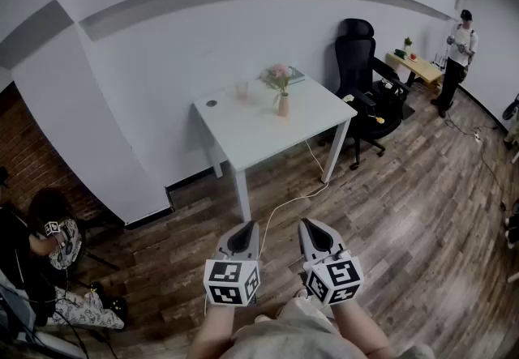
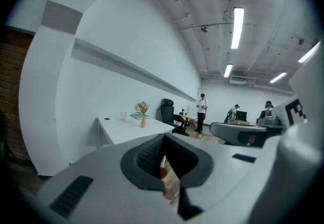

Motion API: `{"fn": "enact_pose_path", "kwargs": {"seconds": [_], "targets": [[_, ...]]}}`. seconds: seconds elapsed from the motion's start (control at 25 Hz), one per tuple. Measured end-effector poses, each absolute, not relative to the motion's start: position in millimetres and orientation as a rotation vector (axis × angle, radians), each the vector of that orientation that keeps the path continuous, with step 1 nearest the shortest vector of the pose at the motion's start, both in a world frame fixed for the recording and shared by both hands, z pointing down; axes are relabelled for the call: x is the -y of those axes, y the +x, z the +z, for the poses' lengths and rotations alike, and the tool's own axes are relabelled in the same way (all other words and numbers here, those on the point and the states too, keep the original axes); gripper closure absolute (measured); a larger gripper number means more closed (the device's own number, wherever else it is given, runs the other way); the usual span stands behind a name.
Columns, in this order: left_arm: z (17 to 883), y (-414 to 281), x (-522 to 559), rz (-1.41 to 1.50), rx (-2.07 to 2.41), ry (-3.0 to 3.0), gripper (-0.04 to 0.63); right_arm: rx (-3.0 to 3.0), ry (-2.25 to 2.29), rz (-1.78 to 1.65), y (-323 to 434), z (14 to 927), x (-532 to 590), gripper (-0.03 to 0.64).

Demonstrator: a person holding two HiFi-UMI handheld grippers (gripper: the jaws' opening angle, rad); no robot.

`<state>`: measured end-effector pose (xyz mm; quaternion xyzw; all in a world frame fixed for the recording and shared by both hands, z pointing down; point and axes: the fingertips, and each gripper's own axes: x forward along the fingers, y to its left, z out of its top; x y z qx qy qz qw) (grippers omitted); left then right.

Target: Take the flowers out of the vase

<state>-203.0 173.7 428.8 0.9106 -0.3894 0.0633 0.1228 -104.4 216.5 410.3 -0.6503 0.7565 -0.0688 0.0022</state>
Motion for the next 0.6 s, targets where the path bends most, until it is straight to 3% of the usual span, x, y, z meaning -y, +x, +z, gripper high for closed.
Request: {"fn": "enact_pose_path", "kwargs": {"seconds": [0.6], "targets": [[438.8, -203.9, -161.4, 0.175, 1.139, 2.654, 0.588, -2.36, -2.049, -0.22, -104.5, 414.7, -205.1, 0.617]]}}
